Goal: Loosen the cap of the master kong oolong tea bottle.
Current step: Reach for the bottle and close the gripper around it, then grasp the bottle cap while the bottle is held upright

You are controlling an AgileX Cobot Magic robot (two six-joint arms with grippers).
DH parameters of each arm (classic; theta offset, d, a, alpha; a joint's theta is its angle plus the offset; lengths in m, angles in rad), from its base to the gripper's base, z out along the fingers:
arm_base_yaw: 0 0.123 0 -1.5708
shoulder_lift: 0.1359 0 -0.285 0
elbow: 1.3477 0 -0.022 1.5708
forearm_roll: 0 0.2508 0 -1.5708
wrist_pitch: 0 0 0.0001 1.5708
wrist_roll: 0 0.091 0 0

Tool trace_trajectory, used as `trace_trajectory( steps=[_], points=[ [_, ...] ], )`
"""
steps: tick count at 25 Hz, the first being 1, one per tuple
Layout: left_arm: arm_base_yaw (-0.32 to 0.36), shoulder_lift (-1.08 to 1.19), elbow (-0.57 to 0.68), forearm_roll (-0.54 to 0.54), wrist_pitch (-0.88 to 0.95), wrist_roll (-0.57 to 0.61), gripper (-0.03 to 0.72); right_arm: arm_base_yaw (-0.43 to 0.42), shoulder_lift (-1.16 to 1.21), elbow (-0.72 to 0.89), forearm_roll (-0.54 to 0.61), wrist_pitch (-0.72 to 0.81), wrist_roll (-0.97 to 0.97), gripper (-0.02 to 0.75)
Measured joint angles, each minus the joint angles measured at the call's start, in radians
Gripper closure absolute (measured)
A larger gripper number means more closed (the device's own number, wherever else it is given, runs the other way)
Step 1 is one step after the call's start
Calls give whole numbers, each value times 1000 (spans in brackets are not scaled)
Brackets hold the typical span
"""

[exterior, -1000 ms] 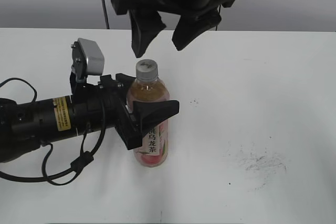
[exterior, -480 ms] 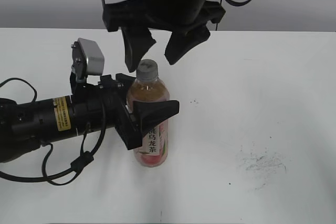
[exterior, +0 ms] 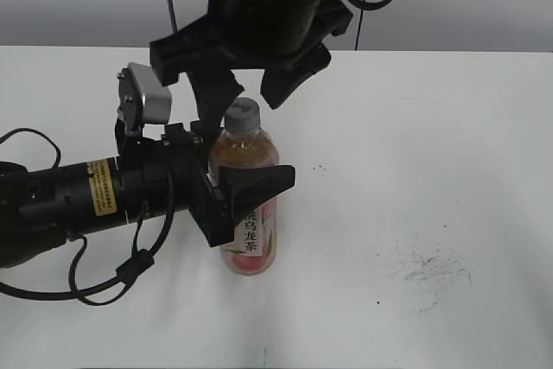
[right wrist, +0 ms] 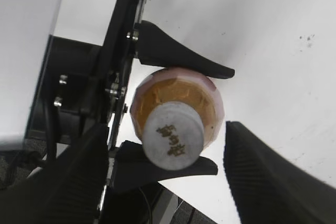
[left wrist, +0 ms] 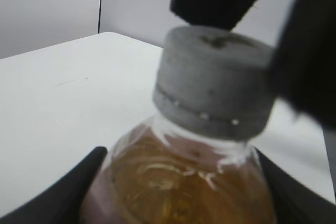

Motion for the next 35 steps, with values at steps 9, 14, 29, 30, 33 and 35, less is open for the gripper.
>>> trace_trajectory(
  steps=[9, 14, 29, 30, 33, 35],
  points=[
    [0, 0, 0, 1, 0, 0, 241, 0, 18, 0, -32, 0, 0, 320],
    [0, 0, 0, 1, 0, 0, 241, 0, 19, 0, -31, 0, 0, 451],
    [0, 0, 0, -1, 0, 2, 241, 0, 19, 0, -25, 0, -224, 465],
    [0, 0, 0, -1, 0, 2, 241, 0, 19, 0, -25, 0, -268, 465],
    [0, 0, 0, -1, 0, 2, 241, 0, 19, 0, -25, 0, -398, 465],
    [0, 0, 0, -1, 0, 2, 241, 0, 19, 0, -25, 0, -491, 465]
  ],
)
